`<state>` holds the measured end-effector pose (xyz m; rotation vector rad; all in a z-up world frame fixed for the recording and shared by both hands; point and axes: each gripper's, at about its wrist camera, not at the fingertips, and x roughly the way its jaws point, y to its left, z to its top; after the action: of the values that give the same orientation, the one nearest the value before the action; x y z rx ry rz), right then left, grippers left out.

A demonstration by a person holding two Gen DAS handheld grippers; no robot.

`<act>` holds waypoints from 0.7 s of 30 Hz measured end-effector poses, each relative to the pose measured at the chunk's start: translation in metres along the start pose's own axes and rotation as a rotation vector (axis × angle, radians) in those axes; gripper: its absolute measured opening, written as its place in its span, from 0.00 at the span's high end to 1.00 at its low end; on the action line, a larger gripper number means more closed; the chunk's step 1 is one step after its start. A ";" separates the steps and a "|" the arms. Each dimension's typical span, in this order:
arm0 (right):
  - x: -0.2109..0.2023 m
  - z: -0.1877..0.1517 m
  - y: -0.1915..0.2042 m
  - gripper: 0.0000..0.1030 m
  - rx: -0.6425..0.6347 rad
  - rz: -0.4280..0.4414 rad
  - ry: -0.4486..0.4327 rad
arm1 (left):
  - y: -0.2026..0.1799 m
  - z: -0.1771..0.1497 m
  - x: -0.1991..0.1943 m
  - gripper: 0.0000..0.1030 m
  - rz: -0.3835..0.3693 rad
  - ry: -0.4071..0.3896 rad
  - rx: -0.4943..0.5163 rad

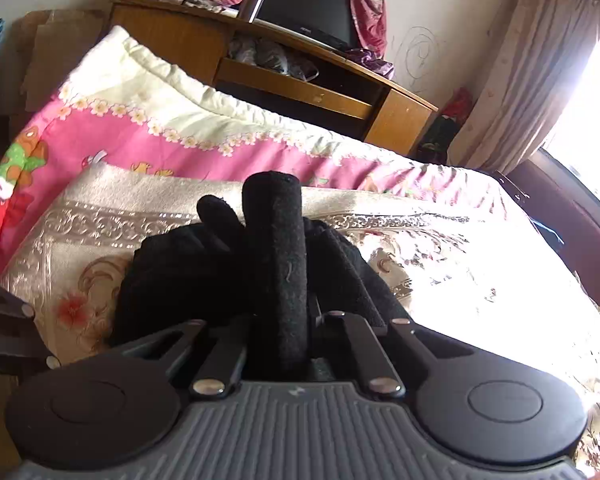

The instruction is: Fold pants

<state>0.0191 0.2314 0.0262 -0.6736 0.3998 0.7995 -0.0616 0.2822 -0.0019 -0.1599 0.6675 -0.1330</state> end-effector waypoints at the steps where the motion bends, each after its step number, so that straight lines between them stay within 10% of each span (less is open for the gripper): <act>1: 0.001 0.002 0.001 0.94 0.002 -0.003 0.000 | -0.001 -0.001 -0.002 0.51 0.002 -0.001 0.000; 11: 0.024 0.005 0.007 0.83 0.108 0.088 0.054 | 0.017 0.002 -0.004 0.51 0.034 0.035 -0.032; 21: -0.089 -0.049 -0.106 0.62 0.466 0.045 -0.055 | -0.019 0.039 -0.006 0.51 0.007 -0.031 0.116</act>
<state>0.0391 0.0978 0.0832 -0.2081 0.5309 0.7304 -0.0434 0.2688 0.0360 -0.0481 0.6276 -0.1613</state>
